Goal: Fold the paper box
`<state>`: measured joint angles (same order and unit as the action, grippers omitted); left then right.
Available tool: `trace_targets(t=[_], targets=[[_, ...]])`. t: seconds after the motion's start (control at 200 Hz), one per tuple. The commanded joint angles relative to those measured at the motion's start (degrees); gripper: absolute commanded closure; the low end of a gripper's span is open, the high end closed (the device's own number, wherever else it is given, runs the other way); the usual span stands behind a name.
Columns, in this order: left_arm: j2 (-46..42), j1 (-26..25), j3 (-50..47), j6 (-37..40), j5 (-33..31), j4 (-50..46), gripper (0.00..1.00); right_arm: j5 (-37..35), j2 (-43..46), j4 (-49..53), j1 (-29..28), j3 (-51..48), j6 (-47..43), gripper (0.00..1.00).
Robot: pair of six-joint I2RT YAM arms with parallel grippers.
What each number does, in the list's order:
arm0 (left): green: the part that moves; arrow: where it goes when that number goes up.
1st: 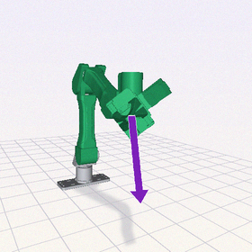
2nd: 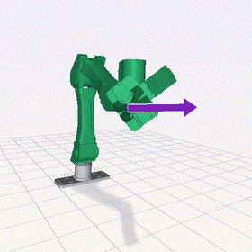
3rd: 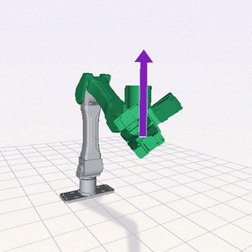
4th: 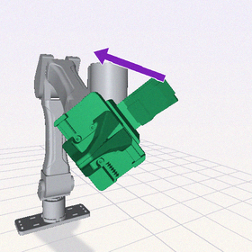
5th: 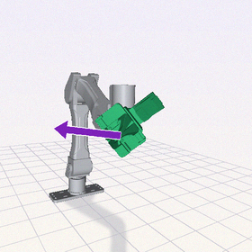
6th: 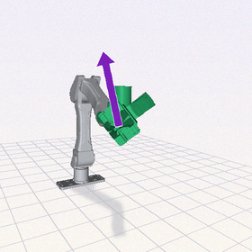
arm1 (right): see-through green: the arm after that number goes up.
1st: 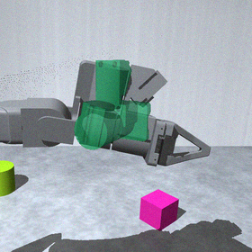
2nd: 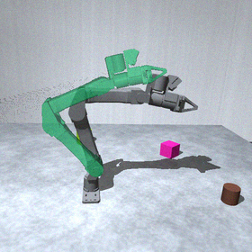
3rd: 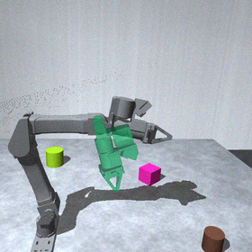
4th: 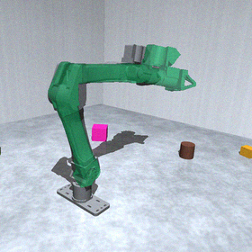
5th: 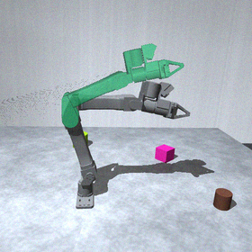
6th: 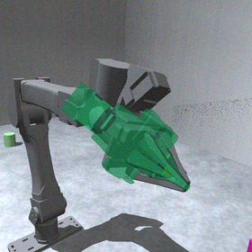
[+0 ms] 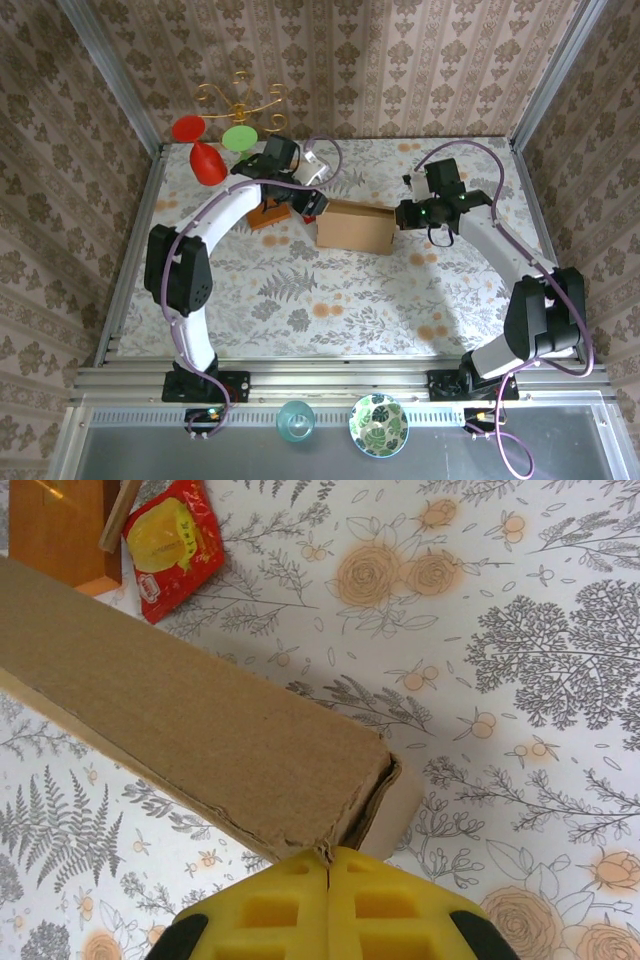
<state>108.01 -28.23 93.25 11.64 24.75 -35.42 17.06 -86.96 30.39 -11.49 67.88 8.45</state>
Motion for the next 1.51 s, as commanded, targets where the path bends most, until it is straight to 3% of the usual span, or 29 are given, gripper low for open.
trace_targets(t=[0.0,0.335,0.575,1.07,1.5], targets=[[-1.24,1.12,0.66,1.90,2.53,-2.94,0.55,2.01,-1.68,4.23,0.29,1.97,-1.46,1.00],[0.01,1.42,1.95,3.46,3.62,-4.70,0.60,2.37,-2.43,4.99,0.59,2.87,-0.80,1.00],[0.93,1.01,3.31,2.74,4.14,-4.34,0.79,2.67,-2.69,4.98,0.57,3.04,-0.74,1.00],[1.85,0.02,6.05,1.23,2.84,-7.06,0.97,1.32,-3.04,5.37,0.57,3.49,-0.45,1.00],[2.27,-1.02,7.83,-4.89,4.86,-10.41,0.98,-2.99,-3.34,5.07,-1.66,3.31,2.10,1.00]])
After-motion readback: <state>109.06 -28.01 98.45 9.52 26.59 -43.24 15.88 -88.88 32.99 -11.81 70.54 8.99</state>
